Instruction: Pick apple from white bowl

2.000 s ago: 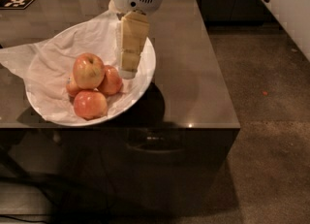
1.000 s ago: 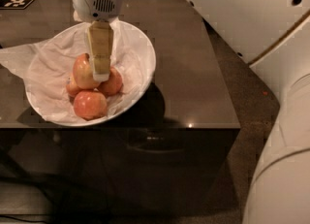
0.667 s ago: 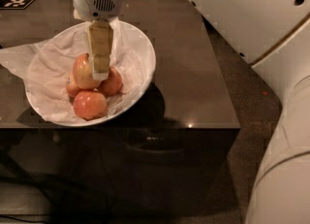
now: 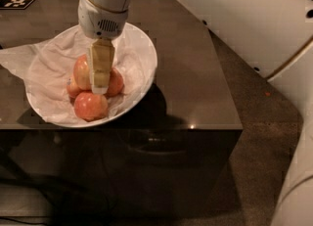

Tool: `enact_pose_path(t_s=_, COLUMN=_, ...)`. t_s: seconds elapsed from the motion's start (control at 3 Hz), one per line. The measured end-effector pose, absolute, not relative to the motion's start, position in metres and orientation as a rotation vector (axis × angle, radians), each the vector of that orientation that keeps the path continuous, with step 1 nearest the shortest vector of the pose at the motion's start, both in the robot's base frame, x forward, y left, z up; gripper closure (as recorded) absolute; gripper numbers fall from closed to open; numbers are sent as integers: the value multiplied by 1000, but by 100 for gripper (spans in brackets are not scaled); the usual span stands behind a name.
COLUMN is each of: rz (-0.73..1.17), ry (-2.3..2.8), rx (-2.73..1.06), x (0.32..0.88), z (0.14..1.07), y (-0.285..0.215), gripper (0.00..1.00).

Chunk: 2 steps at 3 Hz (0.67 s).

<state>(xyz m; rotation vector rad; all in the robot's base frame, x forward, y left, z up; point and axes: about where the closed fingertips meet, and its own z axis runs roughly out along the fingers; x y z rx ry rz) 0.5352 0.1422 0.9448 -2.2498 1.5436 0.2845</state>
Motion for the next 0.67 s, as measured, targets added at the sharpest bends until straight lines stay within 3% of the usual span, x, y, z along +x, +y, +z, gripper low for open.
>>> enact_pose_path(t_s=0.67, rz=358, ry=1530, rx=-2231, x=539, z=917, y=148, gripper=0)
